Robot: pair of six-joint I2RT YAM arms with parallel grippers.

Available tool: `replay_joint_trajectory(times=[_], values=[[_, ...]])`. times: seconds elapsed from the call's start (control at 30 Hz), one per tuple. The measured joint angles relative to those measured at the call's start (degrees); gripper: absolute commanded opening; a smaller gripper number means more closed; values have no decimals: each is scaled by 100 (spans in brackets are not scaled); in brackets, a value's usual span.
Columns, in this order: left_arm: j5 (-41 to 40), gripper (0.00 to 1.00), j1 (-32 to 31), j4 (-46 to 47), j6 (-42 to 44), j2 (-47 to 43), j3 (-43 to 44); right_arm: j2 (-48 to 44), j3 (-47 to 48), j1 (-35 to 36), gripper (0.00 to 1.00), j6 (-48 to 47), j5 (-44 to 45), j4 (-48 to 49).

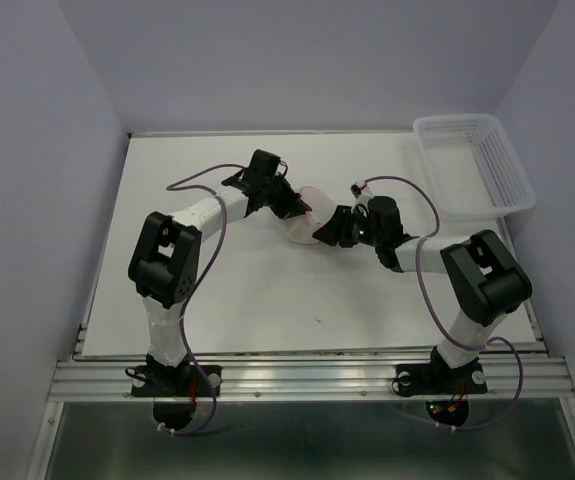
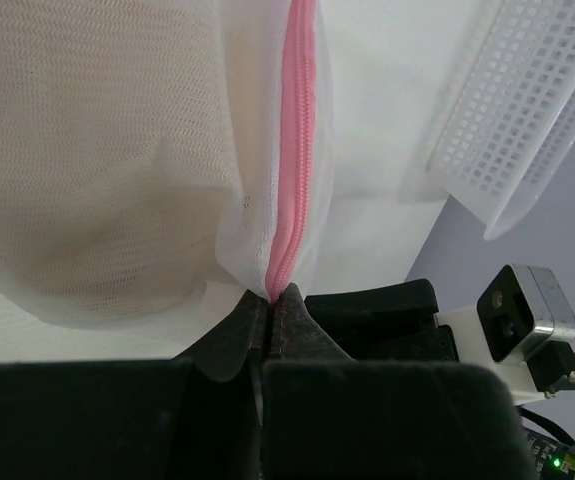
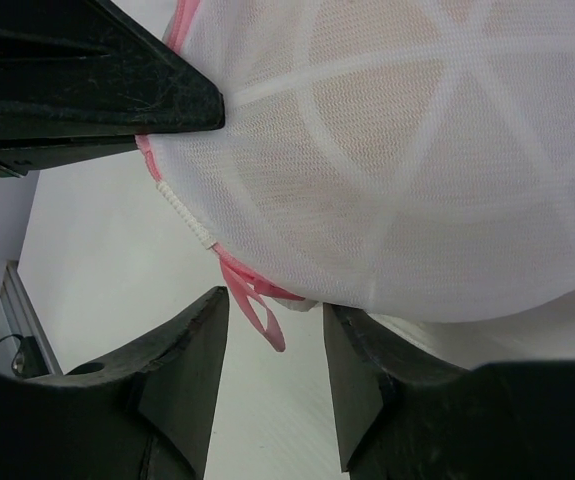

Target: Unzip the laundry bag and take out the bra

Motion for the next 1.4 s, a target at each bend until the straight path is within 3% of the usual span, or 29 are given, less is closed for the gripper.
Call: replay_joint_trajectory(times=[0.73,1.0,1.4], values=[[61,0,0,96,-7,-26,-74,-262,7,59,37,35,175,-120],[63,0,0,87,68,-28,-74,-308,96,59,19,-48,352,-479],[31,0,-11,-22,267,-42,-74,-461,160,68,10,-179,538,-955]])
